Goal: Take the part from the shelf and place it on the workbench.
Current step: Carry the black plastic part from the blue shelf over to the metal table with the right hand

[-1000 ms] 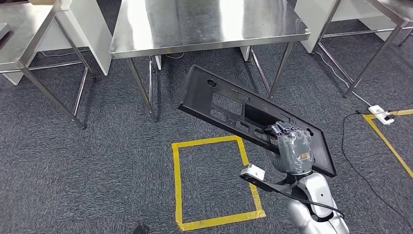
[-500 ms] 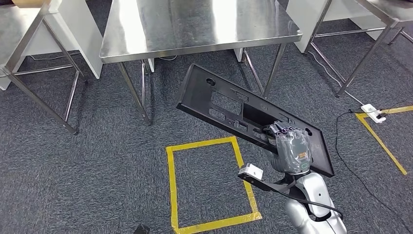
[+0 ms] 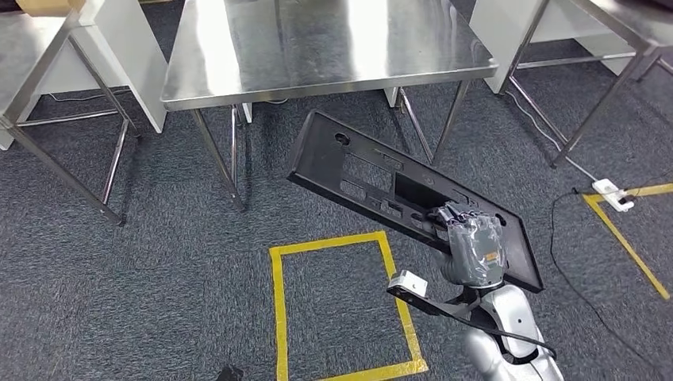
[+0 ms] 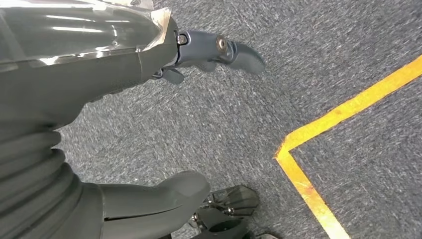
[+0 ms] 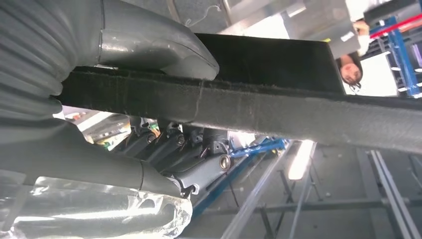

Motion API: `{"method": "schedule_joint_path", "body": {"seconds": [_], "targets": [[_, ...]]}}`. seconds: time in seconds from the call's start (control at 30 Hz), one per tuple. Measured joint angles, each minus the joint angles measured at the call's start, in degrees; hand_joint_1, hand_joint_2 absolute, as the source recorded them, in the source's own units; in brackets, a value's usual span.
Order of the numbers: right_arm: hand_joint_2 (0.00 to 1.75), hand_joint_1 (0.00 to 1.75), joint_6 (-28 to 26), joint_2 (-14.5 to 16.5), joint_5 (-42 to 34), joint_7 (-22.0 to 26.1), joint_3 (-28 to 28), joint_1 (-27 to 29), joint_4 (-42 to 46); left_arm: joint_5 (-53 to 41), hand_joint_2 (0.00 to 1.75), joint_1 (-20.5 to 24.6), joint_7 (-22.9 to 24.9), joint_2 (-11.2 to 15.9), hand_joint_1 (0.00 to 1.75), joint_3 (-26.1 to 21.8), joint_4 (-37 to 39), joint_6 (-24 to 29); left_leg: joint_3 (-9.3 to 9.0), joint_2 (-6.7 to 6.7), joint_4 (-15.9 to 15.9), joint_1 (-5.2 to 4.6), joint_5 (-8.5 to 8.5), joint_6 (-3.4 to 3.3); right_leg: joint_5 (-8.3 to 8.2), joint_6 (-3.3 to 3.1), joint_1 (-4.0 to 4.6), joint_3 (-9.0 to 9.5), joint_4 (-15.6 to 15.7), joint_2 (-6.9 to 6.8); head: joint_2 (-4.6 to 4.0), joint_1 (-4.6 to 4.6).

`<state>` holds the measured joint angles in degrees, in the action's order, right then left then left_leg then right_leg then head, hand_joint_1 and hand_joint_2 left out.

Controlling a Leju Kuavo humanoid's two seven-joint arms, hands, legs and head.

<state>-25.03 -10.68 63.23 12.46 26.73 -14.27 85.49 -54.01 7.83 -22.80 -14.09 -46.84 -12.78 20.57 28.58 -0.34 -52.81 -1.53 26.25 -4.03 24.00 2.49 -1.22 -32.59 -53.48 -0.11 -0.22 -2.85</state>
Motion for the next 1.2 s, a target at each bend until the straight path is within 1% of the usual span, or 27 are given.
{"method": "schedule_joint_path", "body": {"seconds": [0.07,0.1,0.17,0.23,0.27,0.3,0.33,0.37,0.4,0.43,0.47,0.5,0.57,0.6,0.63,0.7,0.73,0.77,0.8,0.83,0.9,0.93,0.97,1.03,1.07,1.13,1.2], "targets": [[1.75,1.5,0.0,0.0,0.0,0.0,0.0,0.1,0.0,0.0,1.75,0.0,0.0,0.1,0.0,0.0,0.0,0.0,0.19,0.05,-0.9,0.14,0.61,0.56,-0.43,-0.94,-0.26,0.77,0.1,0.16,0.0,0.03],[1.75,1.5,0.0,0.0,0.0,0.0,-0.1,0.0,0.0,0.0,1.75,0.0,0.0,0.1,0.0,0.0,0.0,0.0,1.06,0.07,-2.6,0.31,1.23,0.98,-0.33,-1.24,-0.38,1.18,0.1,0.21,0.0,0.06],[1.75,1.5,0.0,0.0,0.0,0.0,-0.1,0.0,0.1,0.0,1.75,0.1,0.0,0.1,0.0,0.0,0.0,0.1,5.06,0.16,-9.3,0.79,3.56,2.05,0.1,-1.63,-0.41,1.75,0.2,0.28,0.0,0.09],[1.75,1.5,0.0,0.0,0.0,0.0,-0.1,0.1,0.1,0.0,1.75,0.0,0.0,0.1,0.0,0.0,0.0,0.0,10.15,0.19,-16.5,1.25,5.96,2.63,0.66,-1.64,-0.28,2.16,0.2,0.38,0.0,0.11],[1.75,1.5,0.0,0.0,0.0,0.0,-0.1,0.2,0.1,0.0,1.75,-0.1,0.0,0.0,0.0,0.0,0.0,0.0,11.68,0.19,-17.7,1.36,5.88,2.59,0.99,-1.59,-0.18,2.49,0.2,0.46,0.0,0.11],[1.75,1.5,0.0,0.0,0.0,0.0,-0.1,0.3,0.1,0.0,1.75,-0.1,0.0,0.0,0.0,0.0,0.0,0.0,12.08,0.18,-16.7,1.36,4.54,2.31,1.33,-1.55,-0.01,2.92,0.2,0.54,0.0,0.11],[1.75,1.5,0.0,0.1,0.1,0.0,-0.1,0.3,0.1,0.0,1.75,-0.1,0.0,0.0,0.0,0.0,0.0,0.0,11.27,0.16,-13.6,1.22,2.04,1.69,1.69,-1.54,0.22,3.47,0.3,0.6,0.0,0.1],[1.75,1.5,0.0,0.1,0.0,0.0,-0.1,0.3,0.1,0.0,1.75,-0.1,0.0,0.1,0.0,0.0,0.0,0.1,9.67,0.14,-9.2,0.82,-0.97,0.61,2.02,-1.6,0.26,4.01,0.5,0.65,0.0,0.07],[1.75,1.5,0.0,0.1,0.1,0.0,-0.1,0.2,0.1,0.0,1.75,0.0,0.0,0.2,0.0,0.0,-0.1,0.1,8.06,0.1,-5.2,0.34,-3.22,-0.52,2.3,-1.59,0.43,4.58,0.8,0.71,0.0,-0.04],[1.75,1.5,0.0,0.2,0.1,0.0,-0.1,0.1,0.2,0.0,1.75,0.0,0.0,0.3,0.0,0.0,-0.1,0.1,6.7,0.07,-2.0,-0.15,-4.63,-1.45,2.52,-1.54,0.41,5.07,1.2,0.74,0.0,-0.09],[1.75,1.5,0.0,0.2,0.1,0.0,-0.1,0.0,0.2,0.0,1.75,0.1,0.0,0.3,0.0,0.0,-0.1,0.2,5.83,0.08,-0.2,-0.62,-5.12,-2.06,2.59,-1.4,0.23,5.53,1.7,0.78,0.0,-0.08],[1.75,1.5,0.0,0.3,0.1,0.0,-0.1,0.0,0.2,0.0,1.75,0.2,0.0,0.3,0.0,0.1,-0.1,0.2,5.27,0.09,0.7,-0.91,-4.89,-2.28,2.36,-0.97,0.33,5.92,1.7,0.75,0.0,-0.03],[1.75,1.5,0.0,0.3,0.1,0.0,-0.1,-0.1,0.3,0.0,1.75,0.2,0.0,0.2,0.0,0.1,-0.1,0.3,3.34,0.18,2.3,-1.04,-4.79,-2.76,2.13,-0.29,0.38,6.35,1.0,0.63,-0.01,0.16],[1.75,1.5,0.0,0.3,0.2,0.0,-0.1,-0.1,0.3,0.0,1.75,0.2,0.0,0.2,0.0,0.2,-0.1,0.4,2.33,0.25,2.8,-0.92,-4.76,-3.07,2.49,-0.15,0.56,5.85,-0.5,0.57,-0.02,0.07],[1.75,1.5,0.0,0.3,0.2,0.0,-0.1,-0.2,0.3,0.0,1.75,0.2,0.1,0.2,0.0,0.2,-0.1,0.4,1.51,0.3,3.1,-0.76,-4.68,-3.28,3.35,-0.22,0.61,4.57,-3.1,0.57,-0.02,-0.12],[1.75,1.5,0.0,0.3,0.2,0.0,-0.2,-0.3,0.3,0.0,1.75,0.3,0.1,0.1,0.0,0.2,-0.1,0.4,0.95,0.34,3.0,-0.64,-4.23,-3.25,5.99,-0.4,0.53,-0.34,-11.0,0.56,-0.03,-0.47],[1.75,1.5,0.0,0.3,0.2,0.0,-0.2,-0.1,0.3,0.0,1.75,0.3,0.1,0.1,0.0,0.2,-0.1,0.4,0.8,0.27,2.9,-0.64,-3.85,-3.11,7.24,-0.24,0.47,-3.02,-14.6,0.56,-0.02,-0.54],[1.75,1.5,0.0,0.3,0.2,0.0,-0.2,0.1,0.3,0.0,1.75,0.3,0.2,0.0,0.0,0.2,-0.1,0.4,0.55,0.2,2.7,-0.61,-3.36,-2.88,8.05,0.03,0.41,-4.96,-16.4,0.55,-0.02,-0.56],[1.75,1.5,0.0,0.3,0.2,0.0,-0.3,0.2,0.3,0.0,1.75,0.2,0.2,-0.1,0.0,0.2,-0.1,0.4,0.22,0.12,2.4,-0.55,-2.79,-2.6,8.0,0.52,0.34,-5.84,-16.2,0.53,-0.02,-0.6],[1.75,1.5,0.0,0.3,0.2,0.0,-0.3,0.3,0.3,0.0,1.75,0.1,0.2,-0.1,0.0,0.2,-0.1,0.4,-0.21,0.06,2.0,-0.43,-2.1,-2.27,6.85,1.15,0.23,-5.65,-13.8,0.49,-0.02,-0.65],[1.75,1.5,0.0,0.2,0.2,0.0,-0.5,0.3,0.3,0.0,1.75,0.1,0.3,-0.1,0.0,0.2,-0.1,0.4,-1.05,0.02,1.0,-0.23,-0.48,-1.48,2.05,2.35,-0.02,-3.54,-5.9,0.07,-0.02,-0.75],[1.75,1.5,0.0,0.1,0.2,0.0,-0.5,0.3,0.3,0.0,1.75,0.1,0.3,-0.1,0.0,0.2,-0.1,0.5,-1.26,0.02,0.6,-0.2,0.28,-1.1,0.14,2.24,0.02,-2.6,-2.9,-0.22,-0.03,-0.76],[1.75,1.5,0.0,0.1,0.2,0.1,-0.5,0.4,0.3,0.0,1.75,0.1,0.3,-0.1,0.0,0.3,-0.1,0.5,-1.33,0.08,0.3,-0.24,0.95,-0.75,-1.25,1.7,0.11,-1.96,-1.0,-0.39,-0.02,-0.67],[1.75,1.5,0.0,0.2,0.3,0.1,-0.5,0.4,0.3,0.0,1.75,0.2,0.4,-0.1,0.0,0.3,-0.1,0.6,-1.37,0.16,-0.3,-0.22,1.6,-0.27,-1.51,-0.07,0.27,-1.3,-0.4,-0.35,-0.01,-0.5],[1.75,1.5,0.0,0.2,0.3,0.1,-0.5,0.4,0.3,0.1,1.75,0.2,0.4,-0.1,0.0,0.3,-0.1,0.6,-0.97,0.19,-1.3,-0.15,1.55,-0.04,-1.53,-0.62,0.13,-0.88,-0.2,-0.22,0.0,-0.44],[1.75,1.5,0.1,0.4,0.3,0.1,-0.5,0.4,0.3,0.2,1.75,0.3,0.4,-0.1,0.0,0.2,-0.1,0.7,1.81,0.16,-6.2,0.14,1.27,0.66,-1.02,-1.49,-0.23,0.11,0.0,-0.14,0.0,-0.39],[1.75,1.5,0.1,0.7,0.4,0.2,-0.5,0.4,0.3,0.4,1.75,0.3,0.3,0.0,0.0,0.2,-0.1,0.8,7.06,0.15,-13.8,0.8,2.91,1.71,-0.21,-1.96,-0.44,0.97,0.1,-0.04,0.0,-0.34]]}}
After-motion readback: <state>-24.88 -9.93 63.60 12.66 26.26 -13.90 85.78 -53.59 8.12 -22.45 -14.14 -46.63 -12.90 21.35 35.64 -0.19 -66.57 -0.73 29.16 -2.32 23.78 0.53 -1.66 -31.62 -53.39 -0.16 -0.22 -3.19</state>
